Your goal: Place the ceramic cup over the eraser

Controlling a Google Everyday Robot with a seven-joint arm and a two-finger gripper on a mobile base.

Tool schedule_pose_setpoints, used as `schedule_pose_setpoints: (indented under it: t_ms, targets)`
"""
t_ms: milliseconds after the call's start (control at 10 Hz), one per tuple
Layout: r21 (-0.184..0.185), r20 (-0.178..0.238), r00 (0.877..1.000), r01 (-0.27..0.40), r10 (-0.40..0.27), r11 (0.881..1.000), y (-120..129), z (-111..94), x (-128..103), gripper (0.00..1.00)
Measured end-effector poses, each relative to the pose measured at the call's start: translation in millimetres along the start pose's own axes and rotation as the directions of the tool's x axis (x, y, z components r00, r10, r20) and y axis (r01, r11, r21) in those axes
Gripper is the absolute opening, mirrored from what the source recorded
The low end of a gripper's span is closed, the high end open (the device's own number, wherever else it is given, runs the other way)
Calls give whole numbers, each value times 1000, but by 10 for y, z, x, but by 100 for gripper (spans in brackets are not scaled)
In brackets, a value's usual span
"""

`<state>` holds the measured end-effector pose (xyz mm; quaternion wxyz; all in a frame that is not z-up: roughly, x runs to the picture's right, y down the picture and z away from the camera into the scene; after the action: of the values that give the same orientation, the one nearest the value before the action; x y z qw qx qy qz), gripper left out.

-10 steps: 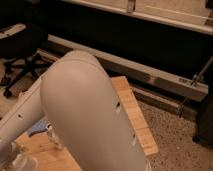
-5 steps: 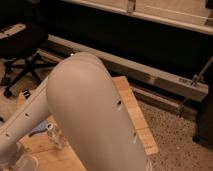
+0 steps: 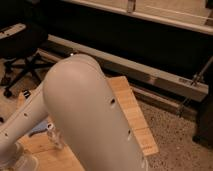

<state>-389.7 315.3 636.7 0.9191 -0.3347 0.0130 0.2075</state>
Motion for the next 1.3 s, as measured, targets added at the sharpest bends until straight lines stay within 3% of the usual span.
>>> schedule_pose_setpoints:
  t_ms: [300,500,900,1100,1300]
  targets:
    - [6,-10,1000,-2,2,1000,-6,-35,-41,2]
    - [31,5,1000,-30,30,999,-143,-228,-143,0]
    - [133,93,993,-85,73,987,-719,-1088,-592,0]
    - [197,127,989,-100,76,975,-997,-1507,-865,0]
    - [259,143,986,-126,91,958,-1287,-1793,-1129,0]
